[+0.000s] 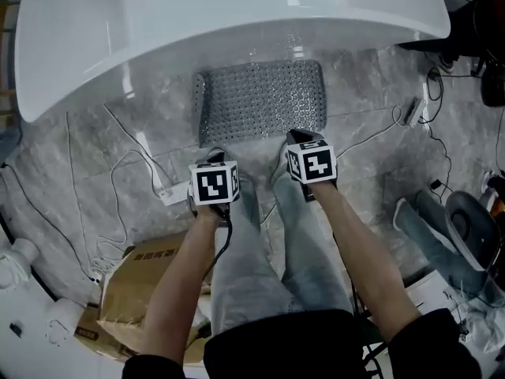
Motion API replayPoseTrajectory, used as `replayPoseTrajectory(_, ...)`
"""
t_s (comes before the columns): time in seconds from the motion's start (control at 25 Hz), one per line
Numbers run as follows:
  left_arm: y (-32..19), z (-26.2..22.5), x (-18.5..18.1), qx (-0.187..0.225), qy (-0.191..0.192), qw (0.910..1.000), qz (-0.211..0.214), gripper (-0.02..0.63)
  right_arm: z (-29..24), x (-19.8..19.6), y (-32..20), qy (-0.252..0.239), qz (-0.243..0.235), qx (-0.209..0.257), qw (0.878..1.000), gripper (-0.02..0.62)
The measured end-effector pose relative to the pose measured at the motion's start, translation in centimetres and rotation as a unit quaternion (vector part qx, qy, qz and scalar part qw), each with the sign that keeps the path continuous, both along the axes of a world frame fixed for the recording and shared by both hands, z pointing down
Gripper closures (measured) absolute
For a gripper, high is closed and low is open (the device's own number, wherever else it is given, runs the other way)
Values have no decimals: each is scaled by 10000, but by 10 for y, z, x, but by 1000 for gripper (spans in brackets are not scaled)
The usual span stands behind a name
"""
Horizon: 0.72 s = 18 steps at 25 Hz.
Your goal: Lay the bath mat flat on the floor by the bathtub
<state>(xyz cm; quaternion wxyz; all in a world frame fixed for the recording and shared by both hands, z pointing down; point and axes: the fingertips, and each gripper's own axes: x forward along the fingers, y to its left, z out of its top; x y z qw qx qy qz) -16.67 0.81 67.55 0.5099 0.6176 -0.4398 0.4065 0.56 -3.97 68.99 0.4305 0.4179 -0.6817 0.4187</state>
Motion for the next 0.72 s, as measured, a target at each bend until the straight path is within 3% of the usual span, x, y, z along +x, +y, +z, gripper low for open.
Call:
replayPoseTrajectory(0.2,6,-68,24,337,251,9990,-132,601,-61,3,-3,-104,-18,313,9995,592)
replayPoseTrajectory(0.52,-22,-162,51,1133,285,9931,-131,601,-151,-9,-9,-530,-129,923,9942,592)
replayPoseTrajectory(0.72,-34,-220,69,1803,-126,9830,309,601,-207,-7,-8,-798,-368,1338,9871,592)
